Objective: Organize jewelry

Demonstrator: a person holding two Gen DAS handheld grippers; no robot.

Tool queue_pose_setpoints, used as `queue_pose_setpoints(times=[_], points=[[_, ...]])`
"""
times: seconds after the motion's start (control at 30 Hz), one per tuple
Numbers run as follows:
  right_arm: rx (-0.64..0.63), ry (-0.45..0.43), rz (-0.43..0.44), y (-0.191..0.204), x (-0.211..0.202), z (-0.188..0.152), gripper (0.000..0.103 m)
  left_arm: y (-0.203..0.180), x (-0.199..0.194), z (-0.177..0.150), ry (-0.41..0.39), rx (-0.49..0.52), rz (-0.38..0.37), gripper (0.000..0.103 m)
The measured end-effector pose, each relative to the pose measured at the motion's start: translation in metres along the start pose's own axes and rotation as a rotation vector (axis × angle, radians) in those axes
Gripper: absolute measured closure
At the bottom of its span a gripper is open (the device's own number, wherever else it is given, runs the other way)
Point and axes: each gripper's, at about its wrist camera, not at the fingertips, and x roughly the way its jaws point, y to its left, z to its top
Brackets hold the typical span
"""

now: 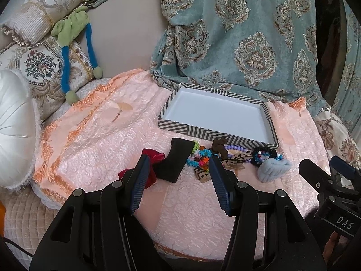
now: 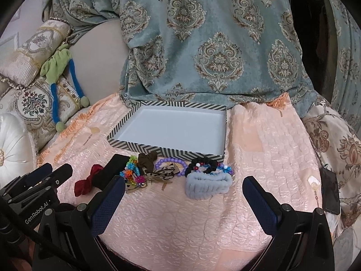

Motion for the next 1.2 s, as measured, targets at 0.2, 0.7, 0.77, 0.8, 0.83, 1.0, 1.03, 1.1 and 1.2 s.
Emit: queue_pose_setpoints(times=[0.2, 0.7, 0.77, 0.8, 0.83, 1.0, 1.03, 1.1, 1.2], points=[[0.002, 0.0, 0.003, 0.0009, -0.0012, 0.0006, 0.0, -0.0021, -0.0007, -0.0003, 0.005, 0.007, 0.0, 0.049], [0.001, 0.014, 0.005, 0.0007, 0.0007, 0.0009, 0.0, -0.0039, 0.0012, -0.0008, 0.014, 0.012, -0.001, 0.049], [0.0, 0.017, 0.006, 0.0008, 0.001, 0.0007, 0.0, -0.0043, 0.0018, -0.0012, 0.016, 0.013, -0.002, 0.049], [0.0, 0.019, 0.007, 0.0007, 0.0012, 0.0008, 0.0, -0.0047, 0.0022, -0.0016, 0.018, 0.014, -0.002, 0.049], [0.001, 0.019, 0.008, 0.0004, 0.0011, 0.0009, 0.0, -0.005, 0.0027, -0.0022, 0.02, 0.015, -0.002, 0.049], [0.0, 0.017, 0.009, 0.0012, 0.0007, 0.0017, 0.0, -0.0056, 0.0032, -0.0034, 0.023, 0.017, -0.002, 0.049], [0.0, 0.017, 0.009, 0.0012, 0.0008, 0.0016, 0.0, -0.0055, 0.0032, -0.0039, 0.023, 0.017, -0.002, 0.049], [0.0, 0.018, 0.011, 0.002, 0.0012, 0.0012, 0.0, -0.0055, 0.0032, -0.0036, 0.023, 0.016, -0.002, 0.049], [0.0, 0.019, 0.009, 0.0018, 0.0014, 0.0006, 0.0, -0.0055, 0.0035, -0.0042, 0.026, 0.017, -0.003, 0.049]])
